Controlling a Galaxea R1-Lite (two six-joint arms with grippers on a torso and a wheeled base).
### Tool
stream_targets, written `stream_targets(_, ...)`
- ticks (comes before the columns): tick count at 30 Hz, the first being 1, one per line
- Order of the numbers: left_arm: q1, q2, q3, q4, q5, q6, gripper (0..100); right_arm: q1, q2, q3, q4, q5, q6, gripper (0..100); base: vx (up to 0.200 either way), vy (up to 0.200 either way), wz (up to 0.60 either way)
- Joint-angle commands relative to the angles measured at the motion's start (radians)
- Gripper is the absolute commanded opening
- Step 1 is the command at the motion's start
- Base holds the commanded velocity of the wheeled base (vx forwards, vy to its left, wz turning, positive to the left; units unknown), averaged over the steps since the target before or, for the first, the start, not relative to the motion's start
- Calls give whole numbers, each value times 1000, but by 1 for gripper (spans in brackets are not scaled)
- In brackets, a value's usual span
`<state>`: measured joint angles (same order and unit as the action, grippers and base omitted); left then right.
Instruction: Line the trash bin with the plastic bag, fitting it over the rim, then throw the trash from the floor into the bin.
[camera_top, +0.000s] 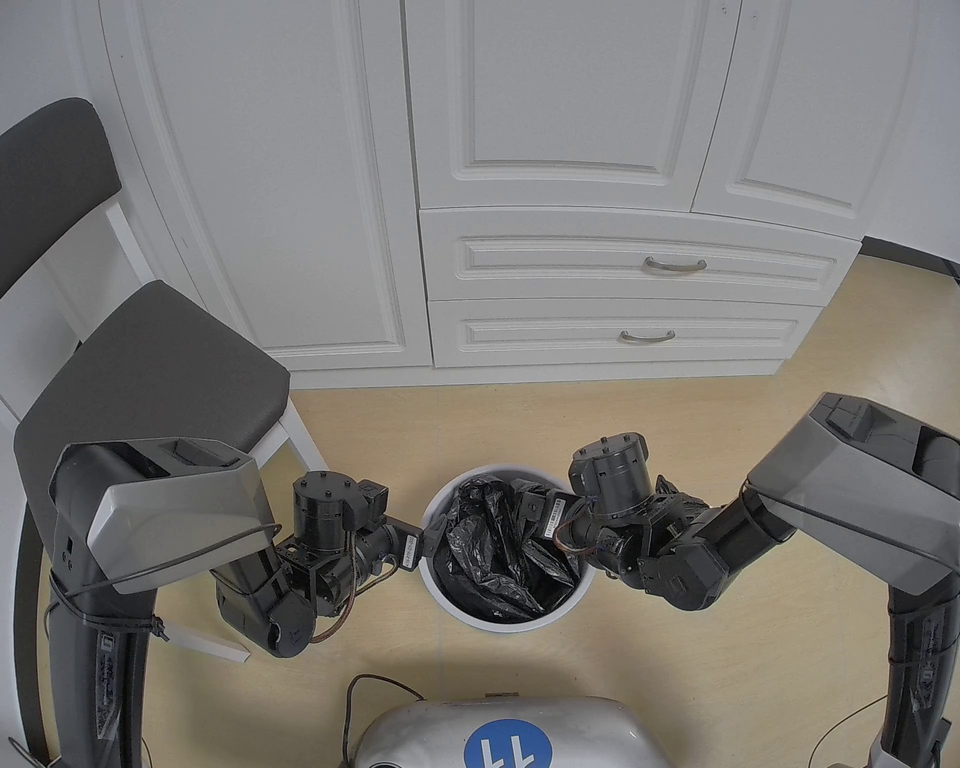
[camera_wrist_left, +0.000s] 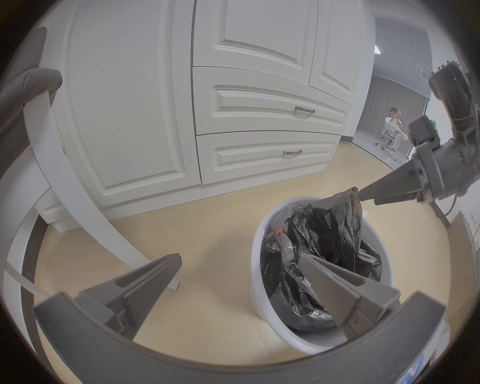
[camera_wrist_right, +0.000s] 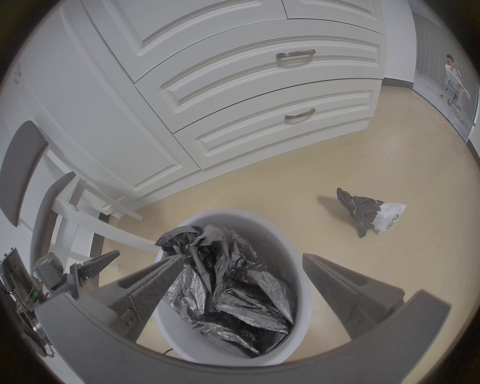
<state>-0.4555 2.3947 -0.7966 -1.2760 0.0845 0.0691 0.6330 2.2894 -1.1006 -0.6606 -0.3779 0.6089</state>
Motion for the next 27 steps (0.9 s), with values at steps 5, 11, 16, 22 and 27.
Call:
stream_targets(5, 0, 0, -1, 0, 1, 0, 100, -29, 35, -19, -1, -4, -6, 100, 0, 0, 0)
stream_targets(11, 0, 1, -3, -2, 1, 0, 100, -33, 70, -44, -2, -4, 2, 100, 0, 0, 0)
stream_targets(16, -2, 3, -7, -2, 1, 0, 100, -21, 163, -108, -45, -7, 25, 100, 0, 0, 0)
stream_targets(22, -3, 3, -9, -3, 1, 0, 100, -18, 233, -157, -128, -49, 38, 100, 0, 0, 0)
stream_targets(27, -5, 14, -7, -39, 1, 1, 100, -9, 260, -166, -169, -52, 38, 100, 0, 0, 0)
